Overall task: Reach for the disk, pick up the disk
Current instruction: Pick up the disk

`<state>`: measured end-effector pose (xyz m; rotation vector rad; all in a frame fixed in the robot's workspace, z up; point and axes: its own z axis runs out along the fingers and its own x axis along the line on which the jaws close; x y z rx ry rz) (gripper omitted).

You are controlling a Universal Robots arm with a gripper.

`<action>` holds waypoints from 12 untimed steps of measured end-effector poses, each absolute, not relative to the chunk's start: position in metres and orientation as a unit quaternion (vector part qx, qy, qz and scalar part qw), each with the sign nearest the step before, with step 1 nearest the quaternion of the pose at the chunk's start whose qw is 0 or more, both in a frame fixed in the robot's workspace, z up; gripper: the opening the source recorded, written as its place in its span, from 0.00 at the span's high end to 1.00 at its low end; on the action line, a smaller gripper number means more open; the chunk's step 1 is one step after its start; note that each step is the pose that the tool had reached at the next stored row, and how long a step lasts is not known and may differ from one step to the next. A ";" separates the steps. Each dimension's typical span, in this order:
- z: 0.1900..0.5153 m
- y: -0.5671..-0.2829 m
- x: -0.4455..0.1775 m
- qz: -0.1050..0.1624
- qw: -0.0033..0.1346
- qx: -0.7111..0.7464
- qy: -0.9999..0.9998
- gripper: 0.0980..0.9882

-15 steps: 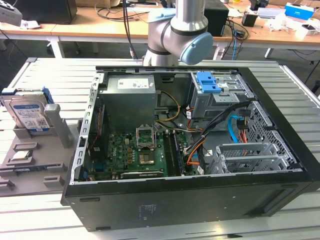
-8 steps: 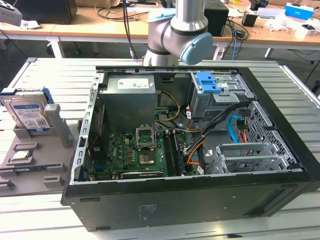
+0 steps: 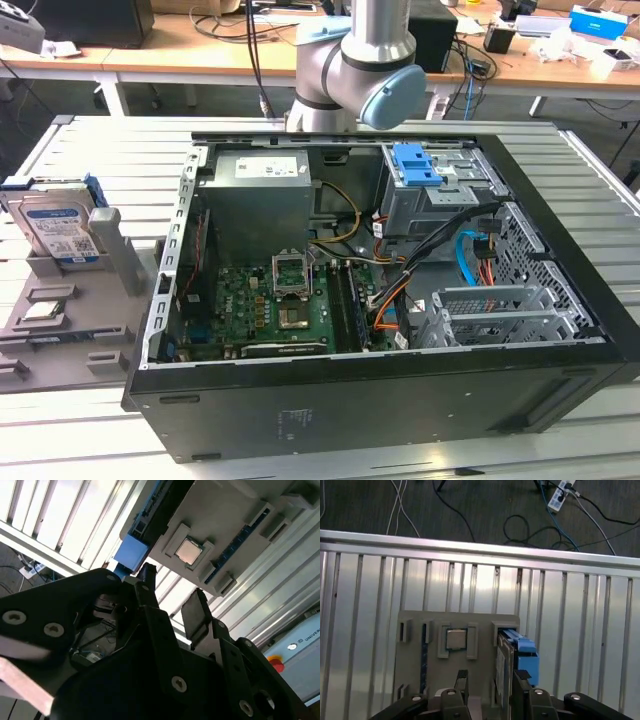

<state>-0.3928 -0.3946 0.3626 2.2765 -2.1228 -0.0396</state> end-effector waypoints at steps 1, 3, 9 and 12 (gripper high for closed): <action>0.362 -0.394 -0.393 -0.013 0.014 0.727 -0.687 0.56; 0.362 -0.394 -0.392 -0.013 0.014 0.714 -0.700 0.56; 0.361 -0.394 -0.392 -0.013 0.014 0.673 -0.739 0.56; 0.361 -0.392 -0.392 -0.013 0.014 0.674 -0.739 0.56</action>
